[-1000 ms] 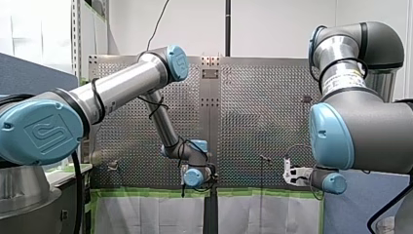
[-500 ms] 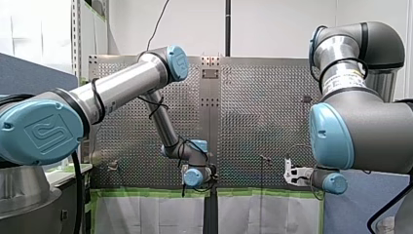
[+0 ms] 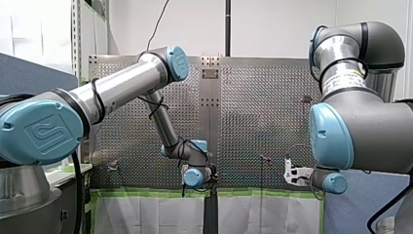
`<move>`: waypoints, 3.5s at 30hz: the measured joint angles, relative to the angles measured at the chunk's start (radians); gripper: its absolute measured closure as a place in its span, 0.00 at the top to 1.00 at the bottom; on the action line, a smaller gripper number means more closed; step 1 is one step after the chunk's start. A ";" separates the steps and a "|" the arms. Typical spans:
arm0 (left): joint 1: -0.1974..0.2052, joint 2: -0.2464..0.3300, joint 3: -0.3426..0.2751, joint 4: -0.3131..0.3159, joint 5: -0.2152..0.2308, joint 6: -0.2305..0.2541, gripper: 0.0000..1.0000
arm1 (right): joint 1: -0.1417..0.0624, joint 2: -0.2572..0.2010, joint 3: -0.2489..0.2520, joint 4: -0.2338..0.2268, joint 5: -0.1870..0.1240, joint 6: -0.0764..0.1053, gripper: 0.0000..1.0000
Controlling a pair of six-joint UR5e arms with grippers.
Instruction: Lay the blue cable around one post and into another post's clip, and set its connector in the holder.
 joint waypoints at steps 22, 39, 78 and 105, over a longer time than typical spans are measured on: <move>0.008 0.000 0.013 -0.088 0.019 0.022 0.76 | 0.000 0.001 0.000 0.001 0.000 0.000 0.00; 0.009 0.000 0.017 -0.087 0.019 0.022 0.45 | 0.001 0.001 -0.001 0.001 0.000 -0.001 0.00; -0.005 0.000 0.018 -0.085 0.081 0.022 0.00 | -0.002 0.000 -0.001 0.006 0.021 -0.008 0.00; -0.073 0.000 0.103 -0.128 0.074 0.025 0.00 | -0.066 -0.004 -0.060 0.040 0.046 -0.002 0.00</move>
